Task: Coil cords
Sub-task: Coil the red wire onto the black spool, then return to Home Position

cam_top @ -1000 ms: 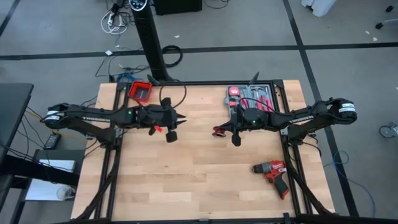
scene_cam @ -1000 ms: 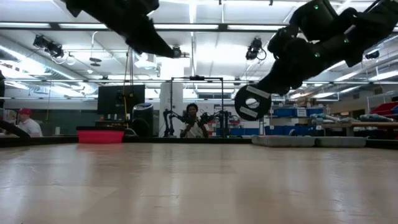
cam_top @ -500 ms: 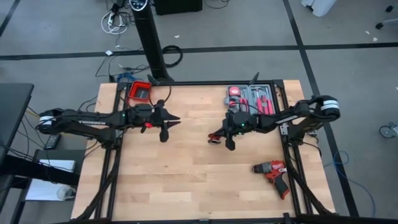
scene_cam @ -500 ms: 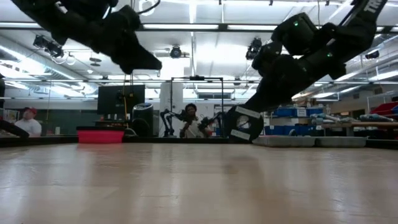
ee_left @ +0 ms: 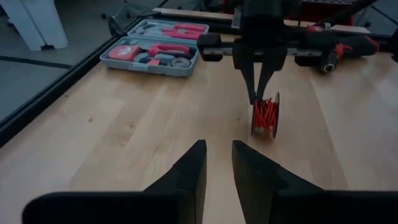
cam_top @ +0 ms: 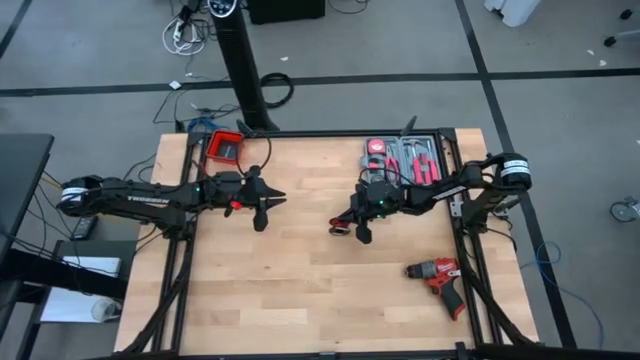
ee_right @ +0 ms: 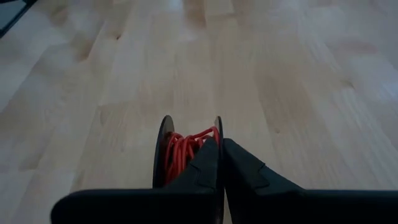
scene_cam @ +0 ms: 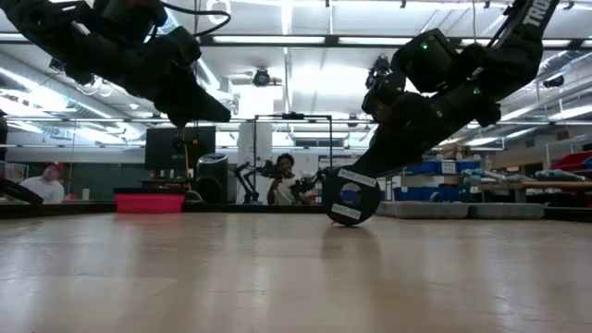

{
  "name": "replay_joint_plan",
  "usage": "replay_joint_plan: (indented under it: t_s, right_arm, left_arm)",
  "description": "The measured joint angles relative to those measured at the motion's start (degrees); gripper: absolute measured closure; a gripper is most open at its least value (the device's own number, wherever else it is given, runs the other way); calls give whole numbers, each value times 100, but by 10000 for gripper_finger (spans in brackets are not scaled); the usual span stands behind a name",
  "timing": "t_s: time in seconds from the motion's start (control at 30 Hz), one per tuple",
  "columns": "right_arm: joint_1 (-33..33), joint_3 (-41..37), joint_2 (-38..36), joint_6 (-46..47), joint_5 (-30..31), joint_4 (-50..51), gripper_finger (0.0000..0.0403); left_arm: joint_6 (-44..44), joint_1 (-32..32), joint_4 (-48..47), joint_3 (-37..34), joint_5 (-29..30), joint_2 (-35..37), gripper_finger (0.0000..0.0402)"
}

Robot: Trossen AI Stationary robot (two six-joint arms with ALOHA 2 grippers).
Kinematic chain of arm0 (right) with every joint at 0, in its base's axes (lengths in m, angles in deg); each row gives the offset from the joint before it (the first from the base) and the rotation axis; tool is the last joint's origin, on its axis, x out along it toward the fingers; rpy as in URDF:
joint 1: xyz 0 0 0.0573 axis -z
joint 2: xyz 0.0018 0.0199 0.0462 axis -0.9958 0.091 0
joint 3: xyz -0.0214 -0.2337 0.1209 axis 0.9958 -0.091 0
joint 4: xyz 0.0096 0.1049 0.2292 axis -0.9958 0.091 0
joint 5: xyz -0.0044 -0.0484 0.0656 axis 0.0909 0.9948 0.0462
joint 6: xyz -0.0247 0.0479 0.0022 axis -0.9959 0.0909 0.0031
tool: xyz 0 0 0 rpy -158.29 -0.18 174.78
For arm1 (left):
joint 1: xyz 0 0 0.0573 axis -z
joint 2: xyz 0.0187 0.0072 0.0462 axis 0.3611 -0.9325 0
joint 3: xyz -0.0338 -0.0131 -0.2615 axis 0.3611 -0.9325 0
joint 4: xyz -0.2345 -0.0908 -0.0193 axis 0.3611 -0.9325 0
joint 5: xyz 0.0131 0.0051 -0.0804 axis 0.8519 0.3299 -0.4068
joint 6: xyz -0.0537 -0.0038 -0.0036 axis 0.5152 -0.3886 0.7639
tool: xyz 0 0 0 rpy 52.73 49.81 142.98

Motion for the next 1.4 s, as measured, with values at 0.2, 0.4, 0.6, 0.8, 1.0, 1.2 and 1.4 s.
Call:
replay_joint_plan:
  t_s: [0.2,0.4,0.6,0.8,1.0,1.2,1.4]
  right_arm:
    - [2,-4,-4,-2,5,51,383]
    - [4,-6,-4,-4,-70,84,382]
    - [-37,-10,4,28,-159,124,367]
    - [-37,-26,-17,70,-144,168,335]
    - [-32,-31,-167,53,-134,398,315]
    - [-28,-32,-473,-13,-133,508,315]
    - [-28,-32,-695,-31,-137,617,314]
  left_arm:
    - [-53,0,-36,0,-124,0,321]
    - [-162,-2,201,-261,-418,76,321]
    - [37,-2,871,-859,-455,219,321]
    - [195,-2,1327,-1187,-385,352,321]
    - [199,-2,1361,-1191,-341,352,321]
    - [197,-2,1424,-1191,-338,352,321]
    - [173,-2,1565,-1191,-318,350,321]
